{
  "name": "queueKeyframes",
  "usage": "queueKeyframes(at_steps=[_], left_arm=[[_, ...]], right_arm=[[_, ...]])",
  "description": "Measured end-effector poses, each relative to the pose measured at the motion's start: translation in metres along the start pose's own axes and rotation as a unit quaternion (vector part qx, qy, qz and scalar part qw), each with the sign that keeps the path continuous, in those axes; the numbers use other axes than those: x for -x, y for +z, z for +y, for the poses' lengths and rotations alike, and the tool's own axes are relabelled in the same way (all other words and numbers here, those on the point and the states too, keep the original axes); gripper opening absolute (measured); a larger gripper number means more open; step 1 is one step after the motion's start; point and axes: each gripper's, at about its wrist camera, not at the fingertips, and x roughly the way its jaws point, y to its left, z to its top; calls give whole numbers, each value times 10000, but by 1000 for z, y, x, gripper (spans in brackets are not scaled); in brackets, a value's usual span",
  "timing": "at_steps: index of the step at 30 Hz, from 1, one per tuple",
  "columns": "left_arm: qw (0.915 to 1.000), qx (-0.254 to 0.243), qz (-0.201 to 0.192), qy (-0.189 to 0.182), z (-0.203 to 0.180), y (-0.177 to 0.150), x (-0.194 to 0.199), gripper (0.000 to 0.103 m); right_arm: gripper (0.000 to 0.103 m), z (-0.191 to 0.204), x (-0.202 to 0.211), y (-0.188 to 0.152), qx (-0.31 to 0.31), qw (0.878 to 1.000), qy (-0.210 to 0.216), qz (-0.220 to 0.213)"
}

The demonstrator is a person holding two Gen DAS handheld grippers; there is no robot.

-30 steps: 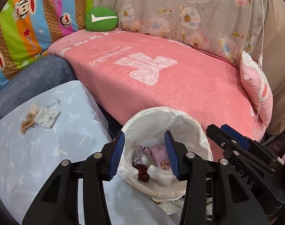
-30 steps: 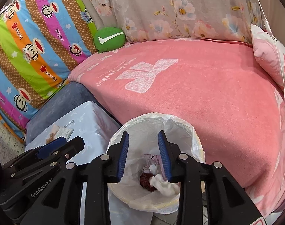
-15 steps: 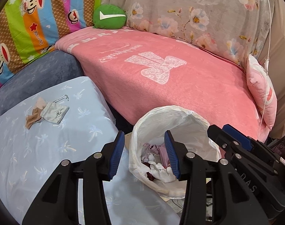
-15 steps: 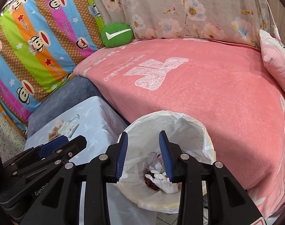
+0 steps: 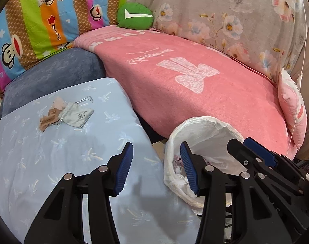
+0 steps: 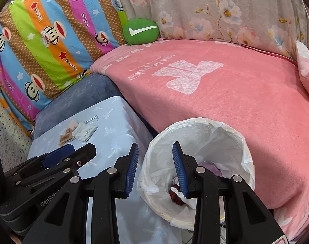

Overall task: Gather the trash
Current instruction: 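Move both tools back toward the tan stocking and grey pouch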

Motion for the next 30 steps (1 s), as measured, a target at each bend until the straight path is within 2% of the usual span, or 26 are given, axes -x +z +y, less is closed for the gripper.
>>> queueKeyframes(at_steps=[16, 22, 25, 30], left_arm=[[9986, 488, 29, 219, 63, -7, 2, 47], [9963, 769, 72, 373, 98, -11, 1, 47], [9944, 924, 86, 501, 119, -13, 1, 52], [9909, 1159, 125, 674, 153, -16, -2, 54]], right_arm=[[35, 60, -24, -6, 441, 9985, 202, 240], [35, 88, -41, -10, 616, 9969, 304, 388], [35, 104, -51, -12, 712, 9957, 366, 466], [35, 130, -71, -16, 858, 9934, 460, 611]])
